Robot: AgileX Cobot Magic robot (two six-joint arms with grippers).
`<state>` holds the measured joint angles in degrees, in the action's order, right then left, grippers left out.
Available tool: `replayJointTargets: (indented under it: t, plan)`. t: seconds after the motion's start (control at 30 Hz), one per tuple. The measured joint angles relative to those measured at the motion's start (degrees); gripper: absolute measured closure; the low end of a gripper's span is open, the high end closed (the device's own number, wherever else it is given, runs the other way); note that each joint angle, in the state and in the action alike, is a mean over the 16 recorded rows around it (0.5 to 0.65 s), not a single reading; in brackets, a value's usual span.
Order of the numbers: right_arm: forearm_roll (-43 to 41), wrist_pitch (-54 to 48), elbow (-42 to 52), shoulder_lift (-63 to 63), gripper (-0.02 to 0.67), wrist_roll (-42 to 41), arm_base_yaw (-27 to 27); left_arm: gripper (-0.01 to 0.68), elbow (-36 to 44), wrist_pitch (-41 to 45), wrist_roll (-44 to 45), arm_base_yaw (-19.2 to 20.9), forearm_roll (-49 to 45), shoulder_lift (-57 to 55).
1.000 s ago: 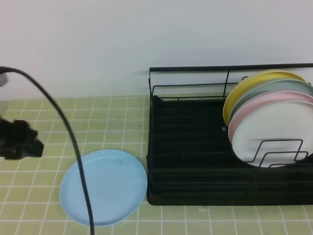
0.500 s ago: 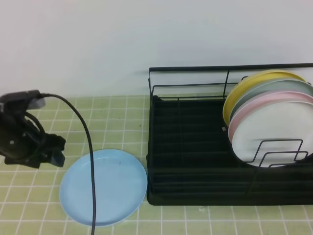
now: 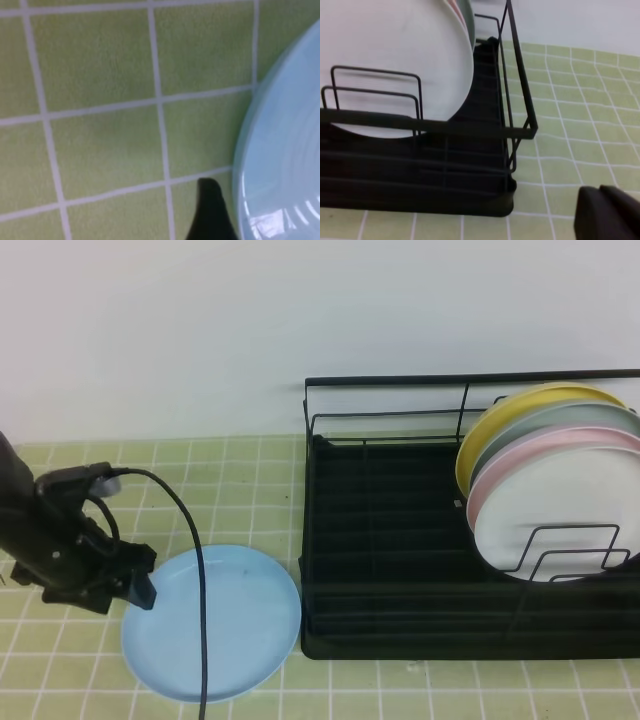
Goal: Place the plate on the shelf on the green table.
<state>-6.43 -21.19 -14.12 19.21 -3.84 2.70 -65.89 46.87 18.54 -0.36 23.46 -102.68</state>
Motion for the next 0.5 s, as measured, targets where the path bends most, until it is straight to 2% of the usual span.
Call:
replayJointTargets:
  t: [0.27,0.5]
  plan:
    - [1.00,0.49,0.00,0.00,0.652,-0.05,0.00,0.292,0.00,-0.55,2.11,0.00,1.21,-2.72]
    - [1.41,0.51,0.00,0.00,0.652,-0.05,0.00,0.356,0.00,-0.73,2.78,0.00,1.41,-3.84]
